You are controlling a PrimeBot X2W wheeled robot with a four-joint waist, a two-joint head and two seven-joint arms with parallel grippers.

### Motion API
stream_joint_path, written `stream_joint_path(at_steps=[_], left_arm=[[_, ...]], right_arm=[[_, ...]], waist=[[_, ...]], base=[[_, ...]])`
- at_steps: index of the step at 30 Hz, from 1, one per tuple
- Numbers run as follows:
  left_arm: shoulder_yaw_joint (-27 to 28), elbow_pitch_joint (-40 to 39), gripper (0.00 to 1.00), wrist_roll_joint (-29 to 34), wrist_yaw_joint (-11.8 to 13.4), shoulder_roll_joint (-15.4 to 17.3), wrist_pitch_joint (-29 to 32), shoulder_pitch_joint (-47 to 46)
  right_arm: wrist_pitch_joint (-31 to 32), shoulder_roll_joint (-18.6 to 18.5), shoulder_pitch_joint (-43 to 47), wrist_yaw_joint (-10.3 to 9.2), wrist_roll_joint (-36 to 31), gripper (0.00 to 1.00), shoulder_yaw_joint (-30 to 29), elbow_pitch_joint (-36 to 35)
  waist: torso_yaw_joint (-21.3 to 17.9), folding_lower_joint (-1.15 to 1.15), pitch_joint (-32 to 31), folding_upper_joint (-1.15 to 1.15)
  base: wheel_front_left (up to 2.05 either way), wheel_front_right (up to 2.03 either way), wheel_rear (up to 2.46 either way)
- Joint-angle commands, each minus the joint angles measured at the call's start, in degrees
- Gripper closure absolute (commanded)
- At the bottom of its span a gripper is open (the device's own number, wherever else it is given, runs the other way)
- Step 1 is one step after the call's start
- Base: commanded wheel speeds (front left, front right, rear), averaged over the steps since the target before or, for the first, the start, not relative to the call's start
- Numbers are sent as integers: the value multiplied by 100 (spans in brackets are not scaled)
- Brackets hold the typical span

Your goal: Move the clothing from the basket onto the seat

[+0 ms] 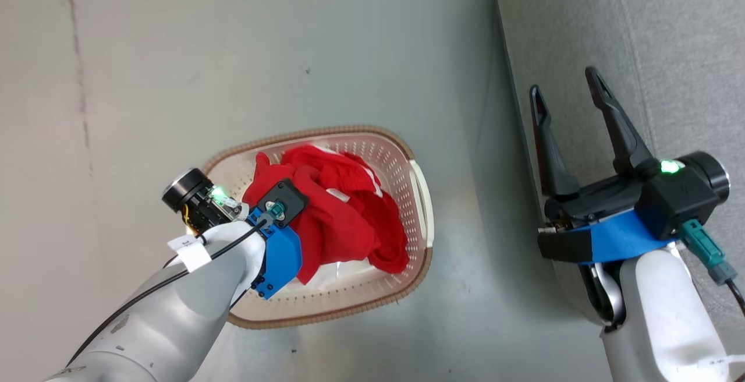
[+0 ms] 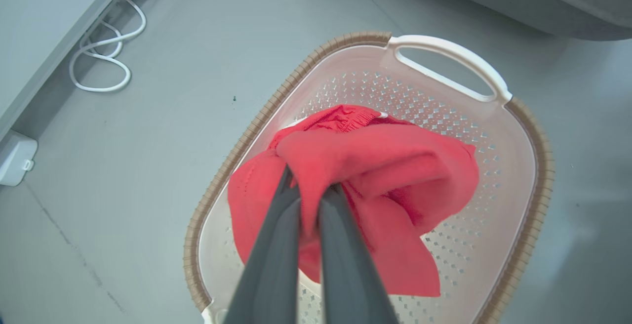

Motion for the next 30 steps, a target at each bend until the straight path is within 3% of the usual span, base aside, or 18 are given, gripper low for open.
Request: stream_joint_path(at_steps=[1, 7, 14, 23, 30], left_arm=[[35, 6, 100, -27, 0, -6, -41, 56], [319, -165, 100, -334, 0, 36, -141, 25], [1175, -932, 100, -475, 162, 307, -144, 218], [2250, -1856, 100, -247, 294, 549, -144, 580], [2905, -2435, 100, -8, 334, 474, -145, 851]], right_arm=[[-21, -20, 86, 3, -4, 0, -22, 23], [-21, -20, 352, 3, -37, 0, -94, 120], [-21, -20, 605, 3, -10, 0, -137, 186], [-20, -20, 873, 3, 52, 0, -141, 264], [-21, -20, 1057, 3, 90, 0, -152, 301]], waist=[[107, 1, -287, 0], [215, 1, -790, 0], [282, 1, -1267, 0], [310, 1, -1748, 0], [321, 1, -2046, 0]], base=[[0, 0, 0], [0, 0, 0], [0, 0, 0], [0, 0, 0], [0, 0, 0]])
